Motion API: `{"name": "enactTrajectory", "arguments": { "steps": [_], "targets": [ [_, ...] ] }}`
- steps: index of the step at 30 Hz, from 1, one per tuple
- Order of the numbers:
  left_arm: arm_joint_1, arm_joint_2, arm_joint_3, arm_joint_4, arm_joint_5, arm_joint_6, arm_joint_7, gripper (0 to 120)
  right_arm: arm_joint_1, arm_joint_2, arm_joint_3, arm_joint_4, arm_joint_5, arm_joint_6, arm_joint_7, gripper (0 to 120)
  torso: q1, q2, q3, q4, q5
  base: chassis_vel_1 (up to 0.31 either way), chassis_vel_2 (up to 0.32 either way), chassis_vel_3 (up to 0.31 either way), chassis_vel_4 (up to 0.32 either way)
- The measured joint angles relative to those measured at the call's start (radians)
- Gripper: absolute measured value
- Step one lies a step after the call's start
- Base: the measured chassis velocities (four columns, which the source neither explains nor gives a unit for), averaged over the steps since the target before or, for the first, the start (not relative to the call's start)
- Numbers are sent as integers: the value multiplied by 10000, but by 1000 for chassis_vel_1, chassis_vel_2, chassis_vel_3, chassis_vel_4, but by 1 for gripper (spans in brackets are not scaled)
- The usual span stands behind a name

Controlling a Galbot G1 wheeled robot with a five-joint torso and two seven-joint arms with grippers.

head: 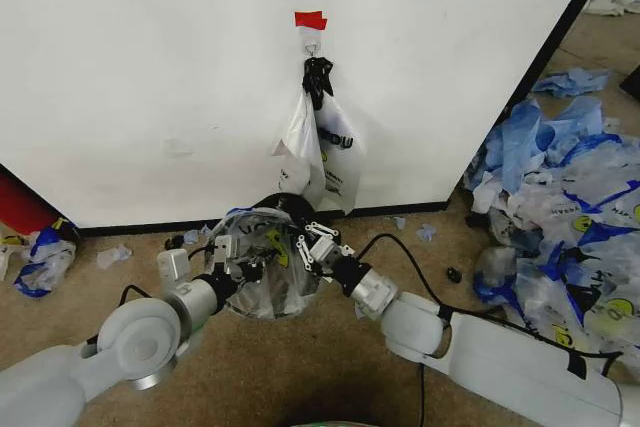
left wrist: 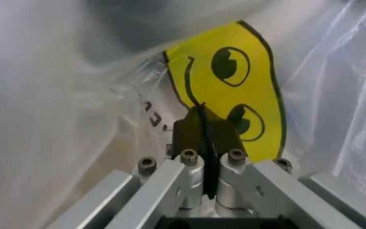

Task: Pick up the garbage bag from the wall and place it over the trash bin.

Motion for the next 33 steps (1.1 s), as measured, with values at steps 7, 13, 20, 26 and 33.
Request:
{"name": "enactTrajectory", "arguments": {
  "steps": [7,13,20,26,33],
  "targets": [
    [-563,-489,510,613,-157,-19,-145,0,195,259,-241,-229,28,-14,106,0,0,0,0,0,2,0,0,0,0],
    [-1108,-936,1210,1051,-248,-49,-305,0,238,257,-276,-236,86,-16,118,0,0,0,0,-1,1,0,0,0,0],
    [-1811,-1391,2016,1626,-286,-122,-369,0,205,226,-277,-186,163,-18,124,0,0,0,-1,1,2,0,0,0,0],
    [-2491,-2060,2712,2318,-228,-237,-416,0,145,255,-363,-38,349,-19,151,0,0,0,-1,1,3,0,0,0,0],
    [-2991,-2428,3119,2828,-187,-307,-428,0,-116,97,-264,42,332,39,114,0,0,0,-1,0,3,0,0,0,0]
  ]
}}
